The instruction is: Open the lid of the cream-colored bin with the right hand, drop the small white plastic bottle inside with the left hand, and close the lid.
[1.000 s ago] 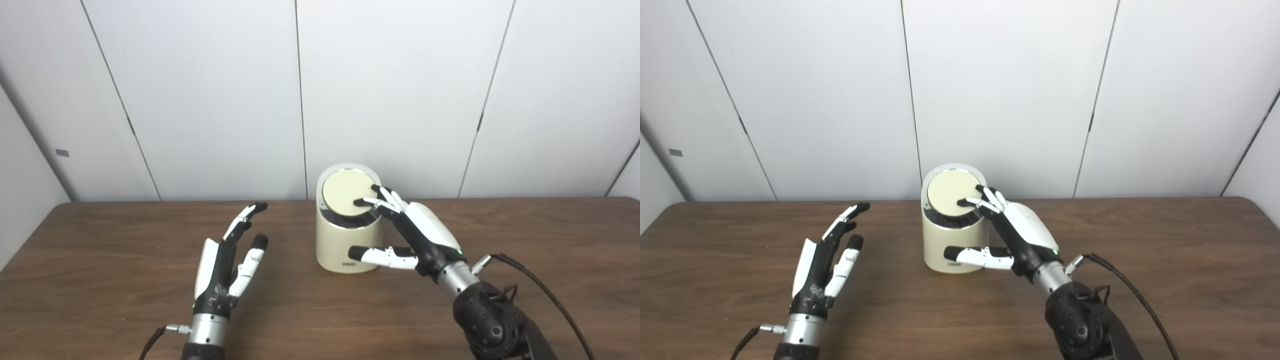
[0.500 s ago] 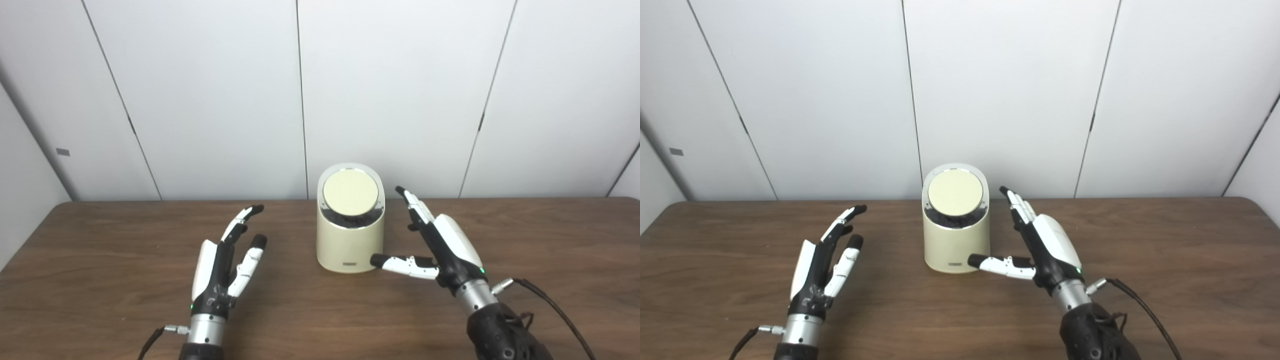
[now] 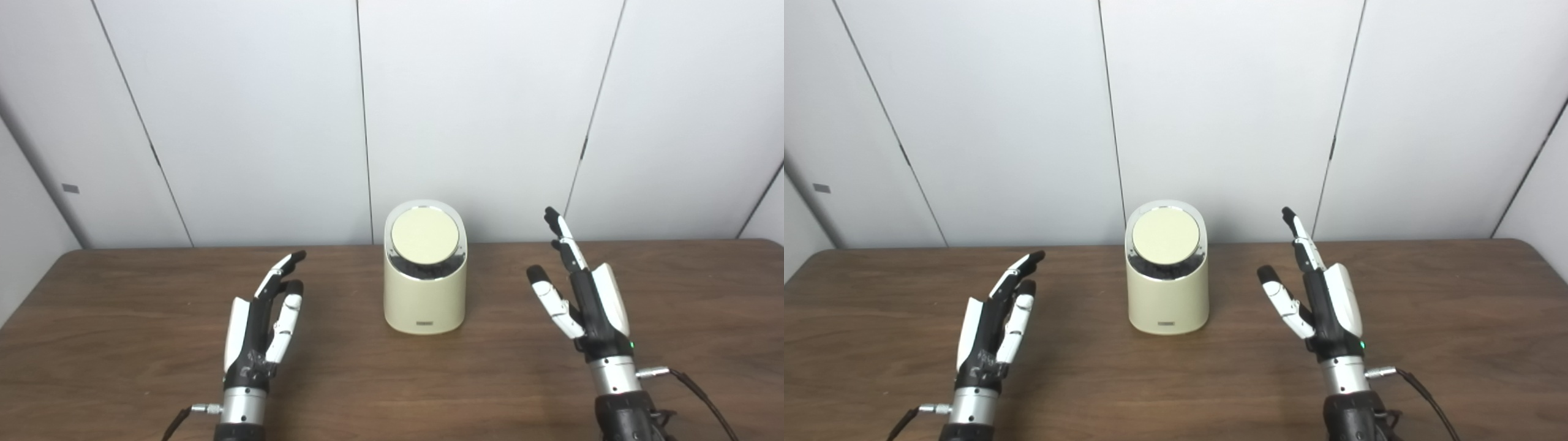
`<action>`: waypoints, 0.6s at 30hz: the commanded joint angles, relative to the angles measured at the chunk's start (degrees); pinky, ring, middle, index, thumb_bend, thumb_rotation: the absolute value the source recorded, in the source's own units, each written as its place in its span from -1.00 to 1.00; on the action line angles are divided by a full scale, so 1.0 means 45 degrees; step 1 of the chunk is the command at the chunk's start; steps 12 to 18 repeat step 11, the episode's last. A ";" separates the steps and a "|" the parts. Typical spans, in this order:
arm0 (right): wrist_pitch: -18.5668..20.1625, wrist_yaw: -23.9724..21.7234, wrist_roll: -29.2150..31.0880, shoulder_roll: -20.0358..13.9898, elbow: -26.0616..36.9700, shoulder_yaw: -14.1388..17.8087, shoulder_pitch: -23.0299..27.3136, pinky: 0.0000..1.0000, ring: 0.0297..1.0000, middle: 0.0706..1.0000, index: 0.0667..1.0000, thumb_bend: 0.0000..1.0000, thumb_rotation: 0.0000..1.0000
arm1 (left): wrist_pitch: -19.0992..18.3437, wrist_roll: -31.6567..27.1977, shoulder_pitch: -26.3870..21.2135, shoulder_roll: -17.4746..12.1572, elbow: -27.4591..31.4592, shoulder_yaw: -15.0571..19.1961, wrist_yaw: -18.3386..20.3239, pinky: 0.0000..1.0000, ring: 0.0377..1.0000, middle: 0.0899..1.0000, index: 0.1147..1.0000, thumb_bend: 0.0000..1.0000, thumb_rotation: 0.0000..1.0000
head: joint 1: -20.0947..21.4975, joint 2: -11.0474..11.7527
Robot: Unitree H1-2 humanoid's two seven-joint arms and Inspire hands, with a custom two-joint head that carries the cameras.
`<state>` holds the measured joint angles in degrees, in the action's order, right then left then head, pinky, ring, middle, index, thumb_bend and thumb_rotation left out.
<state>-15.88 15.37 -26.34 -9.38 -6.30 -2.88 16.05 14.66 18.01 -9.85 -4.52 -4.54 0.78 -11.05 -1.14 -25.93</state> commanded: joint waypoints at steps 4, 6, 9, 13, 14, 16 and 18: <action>0.0132 -0.0265 0.0735 0.0013 0.0567 0.0383 0.0253 0.62 0.77 0.77 0.72 -0.53 1.00 | 0.0358 -0.0726 -0.0162 -0.0219 0.0852 0.0030 0.0400 0.66 0.76 0.74 0.69 -0.46 0.88 | -0.0164 -0.0056; 0.0317 -0.0422 0.0956 -0.0019 0.0601 0.0521 0.0229 0.58 0.74 0.74 0.70 -0.55 0.97 | 0.0411 -0.1169 -0.0132 -0.0319 0.1001 0.0046 0.0690 0.67 0.77 0.76 0.69 -0.45 0.85 | -0.0157 -0.0085; 0.0488 -0.0718 0.1472 -0.0025 0.0695 0.0681 0.0180 0.56 0.73 0.72 0.68 -0.60 0.83 | 0.0301 -0.1617 -0.0076 -0.0399 0.1250 0.0153 0.0957 0.72 0.79 0.77 0.69 -0.45 0.79 | -0.0141 -0.0118; 0.0380 -0.0829 0.1673 -0.0073 0.0635 0.0740 0.0148 0.55 0.72 0.72 0.68 -0.61 0.72 | 0.0148 -0.1750 -0.0011 -0.0442 0.1410 0.0226 0.1048 0.71 0.79 0.77 0.69 -0.46 0.76 | -0.0202 -0.0081; 0.0380 -0.0829 0.1673 -0.0073 0.0635 0.0740 0.0148 0.55 0.72 0.72 0.68 -0.61 0.72 | 0.0148 -0.1750 -0.0011 -0.0442 0.1410 0.0226 0.1048 0.71 0.79 0.77 0.69 -0.46 0.76 | -0.0202 -0.0081; 0.0380 -0.0829 0.1673 -0.0073 0.0635 0.0740 0.0148 0.55 0.72 0.72 0.68 -0.61 0.72 | 0.0148 -0.1750 -0.0011 -0.0442 0.1410 0.0226 0.1048 0.71 0.79 0.77 0.69 -0.46 0.76 | -0.0202 -0.0081; 0.0380 -0.0829 0.1673 -0.0073 0.0635 0.0740 0.0148 0.55 0.72 0.72 0.68 -0.61 0.72 | 0.0148 -0.1750 -0.0011 -0.0442 0.1410 0.0226 0.1048 0.71 0.79 0.77 0.69 -0.46 0.76 | -0.0202 -0.0081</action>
